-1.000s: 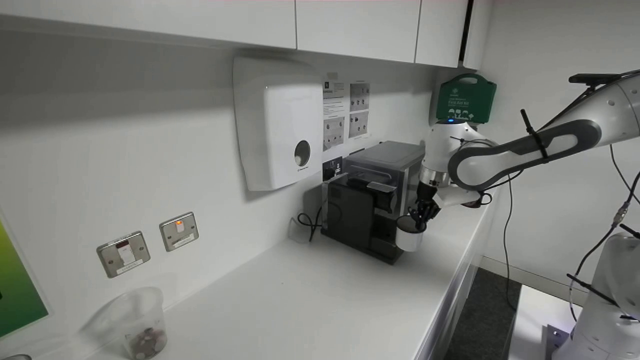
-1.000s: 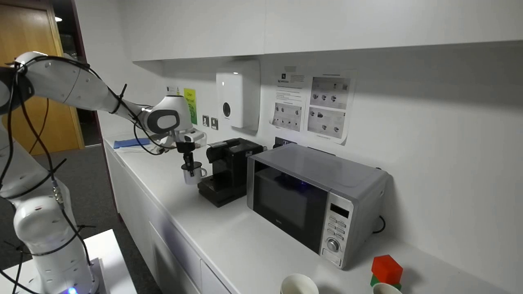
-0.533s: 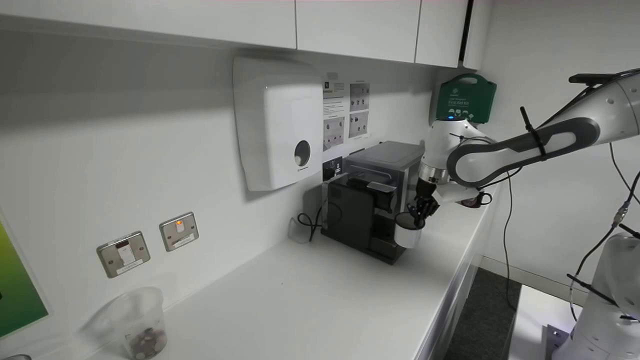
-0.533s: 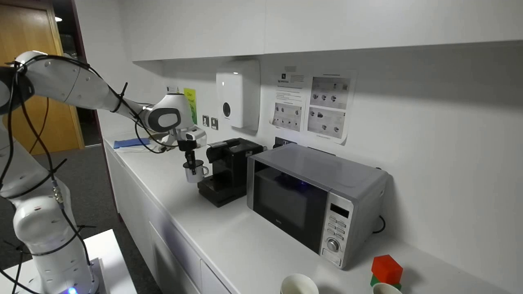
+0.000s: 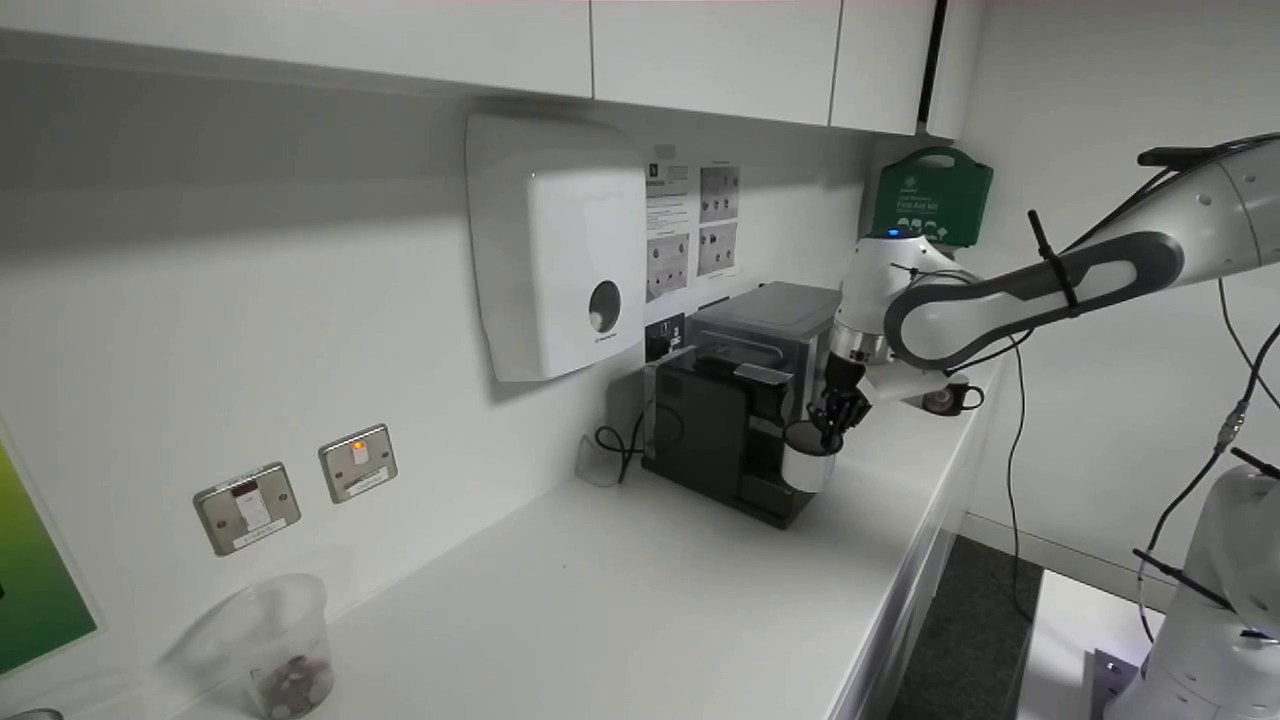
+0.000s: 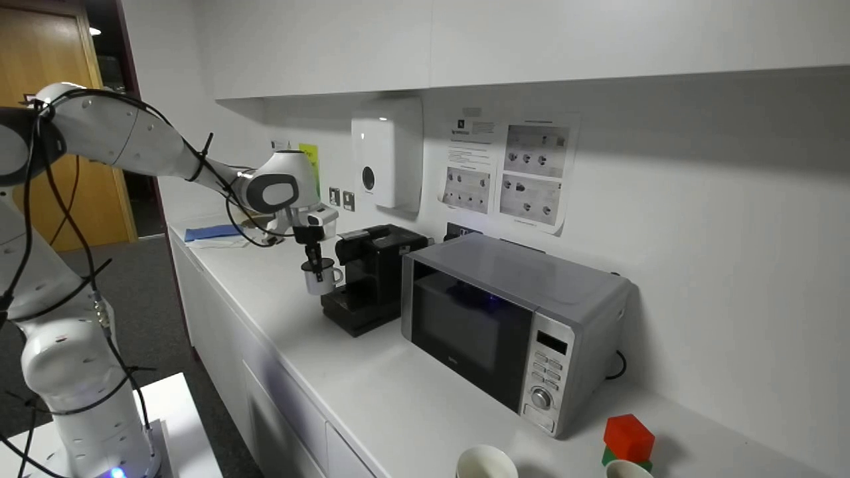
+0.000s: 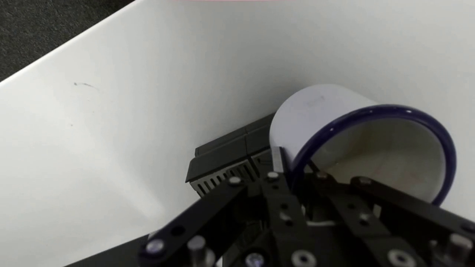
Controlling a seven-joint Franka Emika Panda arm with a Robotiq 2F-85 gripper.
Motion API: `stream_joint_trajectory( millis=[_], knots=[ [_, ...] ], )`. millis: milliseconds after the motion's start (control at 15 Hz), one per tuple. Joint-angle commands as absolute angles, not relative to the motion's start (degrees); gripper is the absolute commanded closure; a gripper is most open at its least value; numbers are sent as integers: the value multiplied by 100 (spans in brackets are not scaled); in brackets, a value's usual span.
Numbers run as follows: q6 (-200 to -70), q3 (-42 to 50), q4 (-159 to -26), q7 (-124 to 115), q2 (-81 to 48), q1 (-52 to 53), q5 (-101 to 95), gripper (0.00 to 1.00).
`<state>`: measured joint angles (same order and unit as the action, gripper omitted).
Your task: Put the cup on the coffee maker and then remove it and put it back on the table
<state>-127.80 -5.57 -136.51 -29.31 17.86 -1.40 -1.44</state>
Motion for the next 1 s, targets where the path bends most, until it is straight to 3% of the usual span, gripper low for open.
stream_joint_trajectory(
  millis=[0, 933],
  knots=[
    [-12559, -509, -13353, -2646, 1637, -159, -112, 98],
    [-12626, -321, -13271, -2067, 1413, -120, 53, 98]
  ],
)
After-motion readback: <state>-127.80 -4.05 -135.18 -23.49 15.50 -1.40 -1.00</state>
